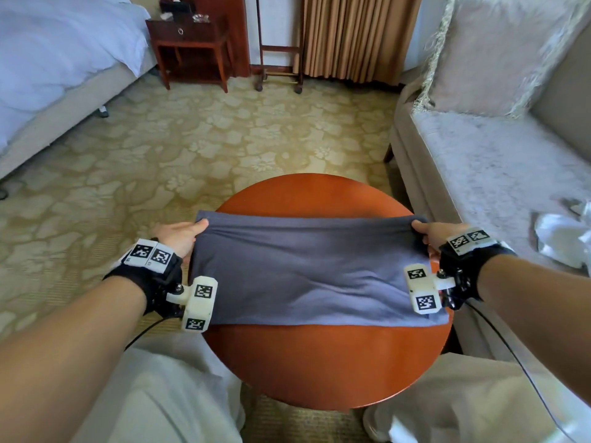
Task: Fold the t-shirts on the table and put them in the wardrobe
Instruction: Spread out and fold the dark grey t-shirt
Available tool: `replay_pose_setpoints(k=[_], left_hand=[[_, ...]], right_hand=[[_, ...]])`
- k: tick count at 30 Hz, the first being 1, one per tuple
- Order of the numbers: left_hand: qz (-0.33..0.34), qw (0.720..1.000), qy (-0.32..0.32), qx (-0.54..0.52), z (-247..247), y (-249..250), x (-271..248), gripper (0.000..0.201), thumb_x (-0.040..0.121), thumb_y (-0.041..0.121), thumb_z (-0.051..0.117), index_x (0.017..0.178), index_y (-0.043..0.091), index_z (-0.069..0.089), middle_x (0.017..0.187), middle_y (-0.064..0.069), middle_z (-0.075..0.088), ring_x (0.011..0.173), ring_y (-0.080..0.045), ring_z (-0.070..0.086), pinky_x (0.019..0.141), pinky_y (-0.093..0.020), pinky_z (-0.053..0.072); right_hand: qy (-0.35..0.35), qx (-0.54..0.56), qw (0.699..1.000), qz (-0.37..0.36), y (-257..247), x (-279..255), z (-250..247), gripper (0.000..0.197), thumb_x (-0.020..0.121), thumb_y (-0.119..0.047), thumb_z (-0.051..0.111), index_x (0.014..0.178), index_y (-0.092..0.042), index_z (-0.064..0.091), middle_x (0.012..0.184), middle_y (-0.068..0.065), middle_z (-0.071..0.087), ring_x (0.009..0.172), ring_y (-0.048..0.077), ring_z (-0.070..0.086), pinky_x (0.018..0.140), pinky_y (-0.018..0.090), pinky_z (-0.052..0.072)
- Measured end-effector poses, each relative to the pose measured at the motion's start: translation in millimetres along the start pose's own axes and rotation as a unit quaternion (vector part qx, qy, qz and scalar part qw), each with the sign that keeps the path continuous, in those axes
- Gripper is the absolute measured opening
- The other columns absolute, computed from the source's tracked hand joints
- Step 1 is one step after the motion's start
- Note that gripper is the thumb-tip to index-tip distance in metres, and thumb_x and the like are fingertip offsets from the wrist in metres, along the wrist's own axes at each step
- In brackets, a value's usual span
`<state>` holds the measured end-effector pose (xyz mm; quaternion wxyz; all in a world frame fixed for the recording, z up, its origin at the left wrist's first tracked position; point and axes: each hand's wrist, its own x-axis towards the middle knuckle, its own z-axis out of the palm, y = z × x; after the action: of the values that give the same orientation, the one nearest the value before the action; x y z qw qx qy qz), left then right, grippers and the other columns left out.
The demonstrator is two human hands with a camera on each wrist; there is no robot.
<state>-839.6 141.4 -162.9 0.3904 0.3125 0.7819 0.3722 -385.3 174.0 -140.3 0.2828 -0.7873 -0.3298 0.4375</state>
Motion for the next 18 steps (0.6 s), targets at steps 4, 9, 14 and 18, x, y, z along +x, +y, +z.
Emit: replay_pose_setpoints(k=[4,9,14,18], left_hand=[[-0.006,1.000,0.003,-0.001,1.5,-9.8,14.5,0.035,0.067,0.061,0.075,0.083,0.030,0.074,0.086,0.000,0.071,0.079,-0.023,0.063,0.080,-0.037,0.052],[-0.003,0.999,0.029,-0.029,4.9,-8.1,7.9,0.028,0.065,0.062,0.077,0.072,0.034,0.075,0.088,0.006,0.074,0.085,-0.019,0.068,0.087,-0.036,0.053],[0.087,0.994,0.068,0.005,11.5,5.3,-14.3,0.045,0.070,0.033,0.085,0.109,0.019,0.066,0.111,0.001,0.062,0.100,-0.017,0.056,0.089,-0.029,0.042],[0.203,0.969,-0.016,0.142,21.0,9.9,-42.8,0.026,0.068,0.022,0.087,0.086,0.026,0.068,0.115,0.001,0.056,0.108,-0.018,0.052,0.093,-0.032,0.041]], right_hand=[[0.041,-0.064,0.997,-0.032,3.3,21.6,6.4,0.047,0.080,-0.059,0.062,0.062,-0.016,0.056,0.056,0.002,0.052,0.055,0.019,0.048,0.069,0.037,0.043],[0.017,-0.004,1.000,-0.021,0.7,11.0,25.3,0.022,0.093,-0.030,0.062,0.085,-0.010,0.063,0.081,0.004,0.067,0.061,0.012,0.058,0.055,0.025,0.041],[0.072,0.018,0.995,-0.059,-4.6,-13.3,21.3,0.021,0.069,-0.022,0.080,0.080,-0.007,0.068,0.089,0.014,0.073,0.081,0.026,0.071,0.076,0.036,0.059],[-0.007,-0.136,0.985,-0.107,-6.9,-44.6,30.7,0.023,0.076,-0.025,0.077,0.086,-0.009,0.066,0.080,0.008,0.069,0.058,0.016,0.059,0.045,0.018,0.044]])
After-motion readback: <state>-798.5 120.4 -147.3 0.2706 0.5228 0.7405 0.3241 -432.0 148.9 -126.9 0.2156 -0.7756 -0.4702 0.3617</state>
